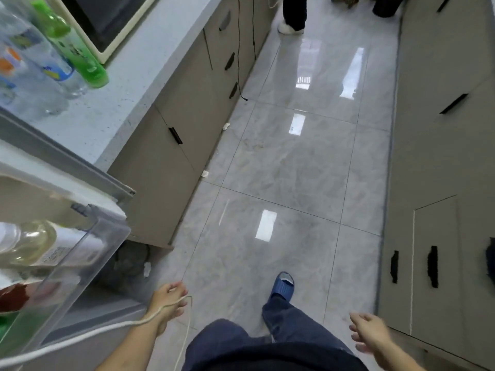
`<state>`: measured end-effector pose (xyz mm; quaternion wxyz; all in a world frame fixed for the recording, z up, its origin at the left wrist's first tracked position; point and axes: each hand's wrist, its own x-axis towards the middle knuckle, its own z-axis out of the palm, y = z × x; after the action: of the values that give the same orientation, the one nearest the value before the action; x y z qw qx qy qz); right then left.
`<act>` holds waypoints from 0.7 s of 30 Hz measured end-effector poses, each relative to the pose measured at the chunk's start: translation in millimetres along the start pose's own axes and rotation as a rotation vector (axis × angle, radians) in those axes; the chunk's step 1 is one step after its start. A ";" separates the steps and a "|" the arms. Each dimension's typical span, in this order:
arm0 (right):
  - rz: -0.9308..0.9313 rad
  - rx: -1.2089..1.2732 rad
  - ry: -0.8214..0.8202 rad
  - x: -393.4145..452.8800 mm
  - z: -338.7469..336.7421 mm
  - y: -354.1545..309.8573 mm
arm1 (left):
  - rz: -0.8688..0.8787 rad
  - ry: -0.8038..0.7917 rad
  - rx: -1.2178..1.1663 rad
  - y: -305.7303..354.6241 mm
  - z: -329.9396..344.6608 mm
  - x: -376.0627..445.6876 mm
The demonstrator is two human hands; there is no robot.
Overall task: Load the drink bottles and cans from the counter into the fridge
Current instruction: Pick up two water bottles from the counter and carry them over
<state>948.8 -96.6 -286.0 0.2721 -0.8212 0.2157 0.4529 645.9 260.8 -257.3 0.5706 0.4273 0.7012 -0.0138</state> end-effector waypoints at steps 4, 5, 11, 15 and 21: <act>-0.199 -0.082 -0.079 14.7 -0.8 -121.6 | 0.001 0.019 -0.002 33.5 25.2 6.8; -0.237 -0.085 -0.095 15.1 0.9 -149.7 | -0.004 0.025 -0.001 40.5 30.0 8.1; -0.366 -0.142 -0.191 23.0 26.3 -288.3 | -0.037 0.039 -0.012 69.0 44.5 34.5; -0.385 -0.214 -0.196 32.1 43.5 -354.7 | -0.158 0.080 -0.071 96.0 46.5 67.5; -0.391 -0.367 -0.164 41.5 56.9 -433.7 | -0.143 0.082 -0.181 192.2 37.7 111.8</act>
<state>1194.3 264.6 -237.8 0.2179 -0.8433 -0.0553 0.4882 795.7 428.9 -271.2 0.5753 0.3231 0.7510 0.0262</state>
